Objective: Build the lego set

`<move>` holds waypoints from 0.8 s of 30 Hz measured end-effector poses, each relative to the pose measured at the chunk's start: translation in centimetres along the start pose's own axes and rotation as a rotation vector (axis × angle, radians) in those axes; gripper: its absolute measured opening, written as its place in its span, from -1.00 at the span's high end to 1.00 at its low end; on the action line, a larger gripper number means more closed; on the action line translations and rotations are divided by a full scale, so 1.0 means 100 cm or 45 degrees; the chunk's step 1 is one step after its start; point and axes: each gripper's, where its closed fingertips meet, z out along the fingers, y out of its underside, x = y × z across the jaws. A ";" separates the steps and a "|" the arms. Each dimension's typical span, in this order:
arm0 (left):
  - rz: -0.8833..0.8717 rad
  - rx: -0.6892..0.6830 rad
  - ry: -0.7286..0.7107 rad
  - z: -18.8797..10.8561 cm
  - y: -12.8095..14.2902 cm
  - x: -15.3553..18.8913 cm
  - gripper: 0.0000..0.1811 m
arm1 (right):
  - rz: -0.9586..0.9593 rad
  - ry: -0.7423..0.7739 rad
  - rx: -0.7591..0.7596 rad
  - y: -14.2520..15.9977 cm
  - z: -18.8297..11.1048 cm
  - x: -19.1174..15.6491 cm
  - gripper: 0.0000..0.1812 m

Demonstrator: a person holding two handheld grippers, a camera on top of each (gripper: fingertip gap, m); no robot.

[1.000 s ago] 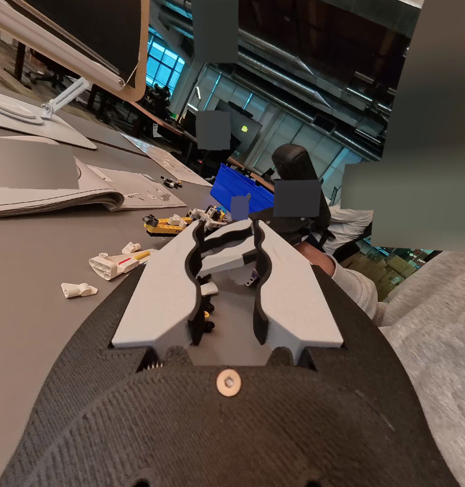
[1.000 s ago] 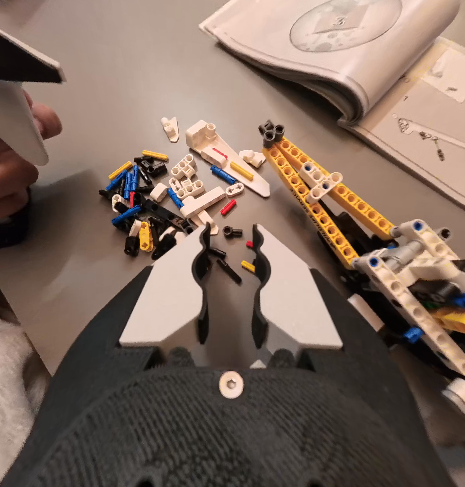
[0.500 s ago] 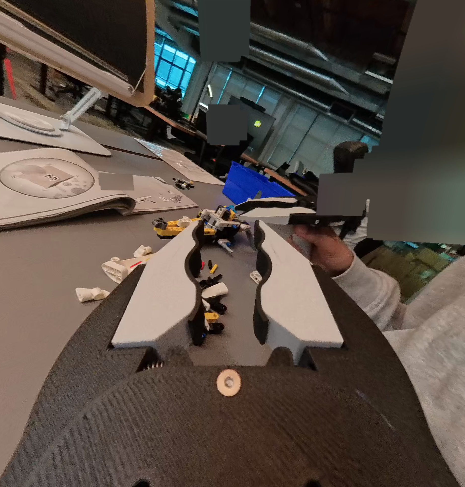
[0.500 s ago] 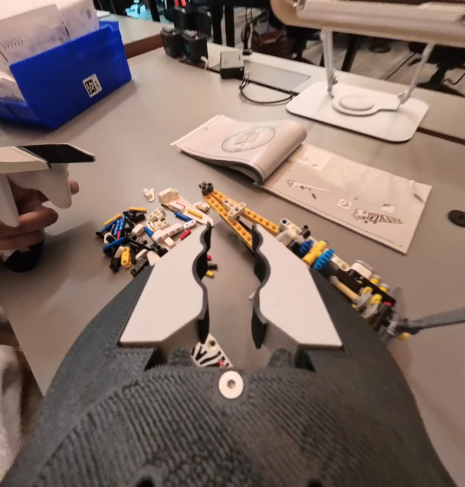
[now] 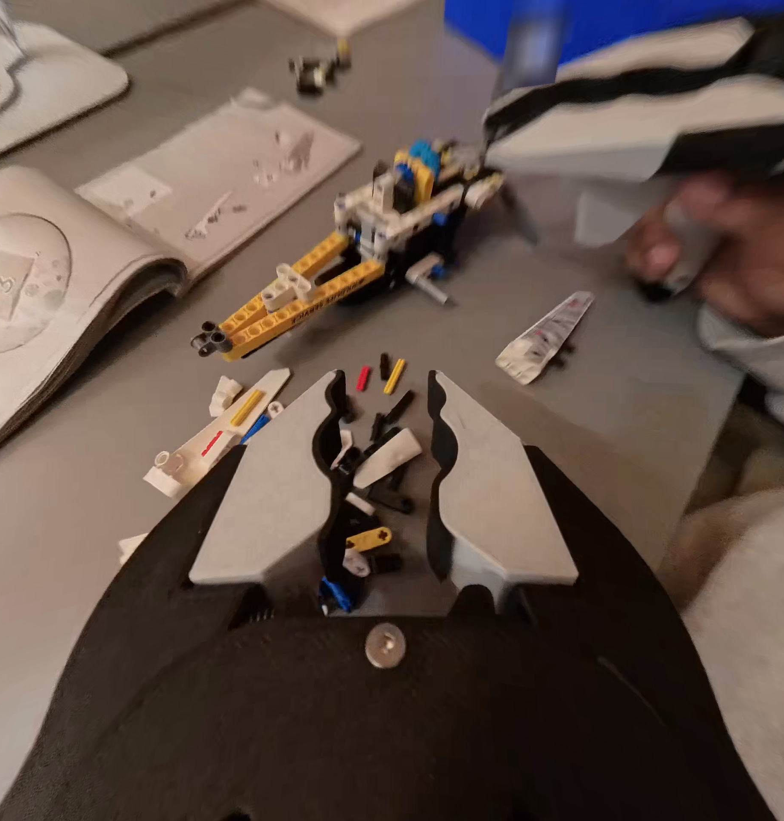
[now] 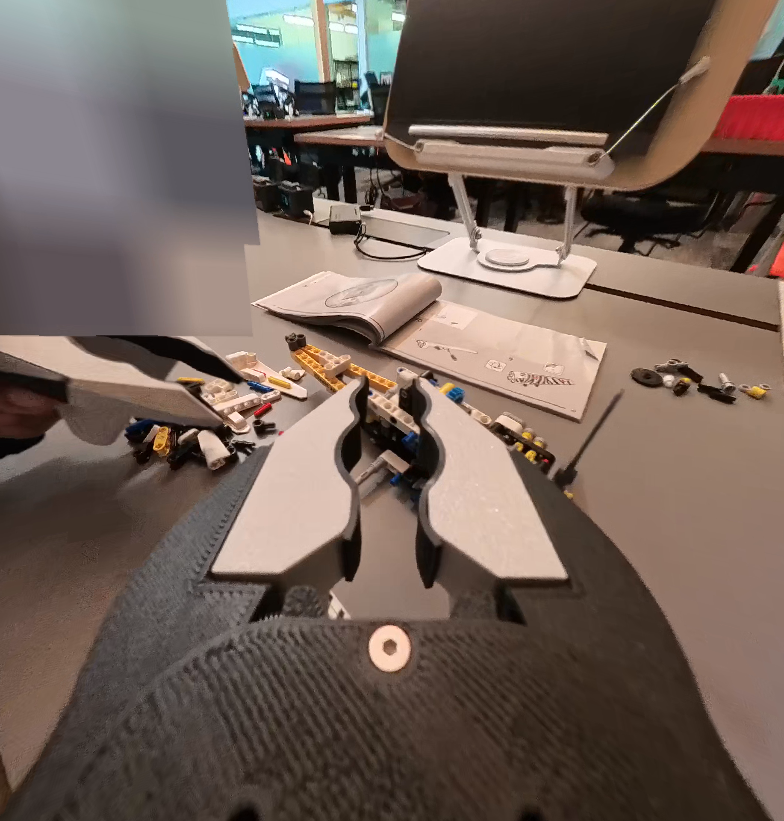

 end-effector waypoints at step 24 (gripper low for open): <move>0.148 -0.427 -0.046 0.045 0.021 -0.011 0.89 | 0.429 -0.306 0.395 -0.032 -0.042 0.008 0.68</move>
